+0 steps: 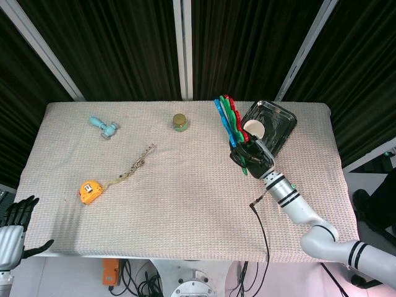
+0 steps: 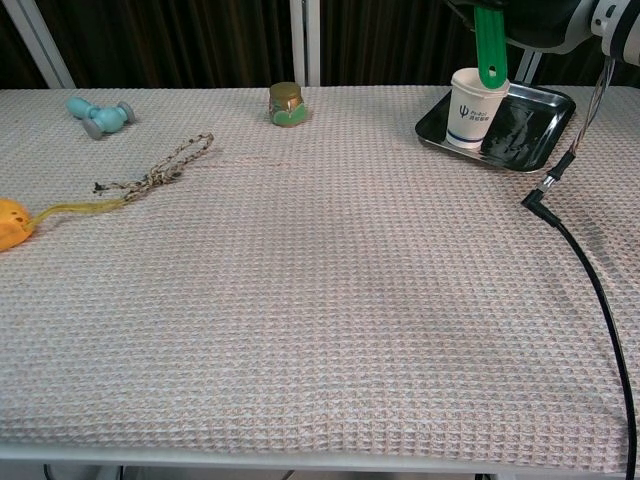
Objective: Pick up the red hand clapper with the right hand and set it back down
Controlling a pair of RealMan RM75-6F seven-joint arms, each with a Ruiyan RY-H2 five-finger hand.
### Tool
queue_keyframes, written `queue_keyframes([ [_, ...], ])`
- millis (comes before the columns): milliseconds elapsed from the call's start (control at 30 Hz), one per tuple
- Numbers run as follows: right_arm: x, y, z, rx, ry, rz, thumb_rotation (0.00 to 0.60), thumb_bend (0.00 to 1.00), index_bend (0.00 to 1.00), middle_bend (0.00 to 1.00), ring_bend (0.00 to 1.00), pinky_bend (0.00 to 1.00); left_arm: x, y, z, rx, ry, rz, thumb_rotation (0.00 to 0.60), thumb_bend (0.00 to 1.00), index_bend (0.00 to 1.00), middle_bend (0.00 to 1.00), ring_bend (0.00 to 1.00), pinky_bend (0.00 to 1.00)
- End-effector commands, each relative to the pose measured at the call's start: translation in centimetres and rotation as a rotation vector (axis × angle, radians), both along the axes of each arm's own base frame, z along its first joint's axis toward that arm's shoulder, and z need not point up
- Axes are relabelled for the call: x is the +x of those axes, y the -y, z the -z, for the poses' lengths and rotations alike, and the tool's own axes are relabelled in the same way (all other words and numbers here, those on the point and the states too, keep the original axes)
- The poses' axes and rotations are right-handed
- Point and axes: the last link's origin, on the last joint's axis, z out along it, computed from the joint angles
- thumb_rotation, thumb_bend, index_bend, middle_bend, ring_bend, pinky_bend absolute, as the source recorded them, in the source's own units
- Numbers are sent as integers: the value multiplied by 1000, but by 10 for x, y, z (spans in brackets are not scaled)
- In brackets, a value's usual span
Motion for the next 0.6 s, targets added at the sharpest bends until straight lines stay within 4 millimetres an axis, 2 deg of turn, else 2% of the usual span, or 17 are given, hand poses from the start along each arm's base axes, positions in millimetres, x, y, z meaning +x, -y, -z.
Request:
queue_keyframes([
  [33,-16,5,19,-455,-862,-346,600,322,782,744,782,975,0,0,0,1,0,-1,600,27,47,28,0,21],
  [167,-18,3,34,-692,-1230,-408,600,321,789,743,782,975,0,0,0,-1,0,-3,600,27,47,28,0,21],
  [233,-18,2,40,-731,-1311,-382,600,322,794,742,782,976,0,1,0,-1,-1,-3,600,27,48,28,0,21],
  [433,-17,-4,62,-690,-1360,-302,600,321,805,742,781,975,0,0,0,4,-5,-2,600,27,47,28,0,21],
  [600,-13,-13,89,-508,-1244,-300,600,324,805,739,781,975,-2,0,1,-1,-3,-8,600,27,48,28,0,21],
])
